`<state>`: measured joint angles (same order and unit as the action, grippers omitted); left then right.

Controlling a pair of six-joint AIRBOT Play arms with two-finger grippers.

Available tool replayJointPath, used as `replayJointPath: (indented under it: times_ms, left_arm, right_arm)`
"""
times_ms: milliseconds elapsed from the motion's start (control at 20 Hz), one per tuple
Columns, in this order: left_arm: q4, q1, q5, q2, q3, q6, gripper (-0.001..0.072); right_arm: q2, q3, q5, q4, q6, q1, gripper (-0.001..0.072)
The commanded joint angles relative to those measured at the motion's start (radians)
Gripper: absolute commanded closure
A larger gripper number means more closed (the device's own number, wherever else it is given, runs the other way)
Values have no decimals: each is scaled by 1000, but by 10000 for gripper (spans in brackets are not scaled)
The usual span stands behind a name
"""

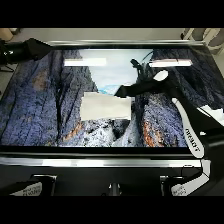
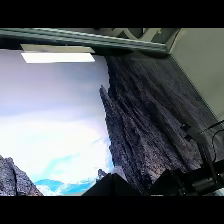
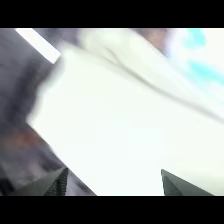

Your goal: Fold the shirts.

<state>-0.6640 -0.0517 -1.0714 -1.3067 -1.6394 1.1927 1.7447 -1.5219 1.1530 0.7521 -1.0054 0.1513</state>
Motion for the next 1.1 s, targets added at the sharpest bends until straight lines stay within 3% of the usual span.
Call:
replayJointPath:
  times_ms: [0,400,550,600,650,750,800,1050]
  left_arm:
    - [-3,11,-10,-2,3,-10,681]
    - [-12,35,-11,-24,3,-11,680]
    - [-15,41,-13,-25,3,-12,680]
    - [-19,43,-13,-28,3,-12,680]
    - [-22,43,-13,-33,3,-12,680]
    - [-21,44,-14,-46,3,-11,680]
    - [-22,44,-14,-51,3,-11,680]
    - [-22,44,-38,-77,4,-12,680]
  right_arm:
    - [6,42,148,300,-150,-111,78]
    - [170,48,7,36,-84,-20,84]
    - [171,48,-10,-65,-77,-24,283]
    - [171,48,2,-100,-59,-25,636]
    - [170,41,25,-144,-39,-32,696]
    - [147,0,97,-230,78,-76,699]
    - [119,-23,119,-236,83,-113,699]
    - [-96,-90,217,-17,-58,-455,699]
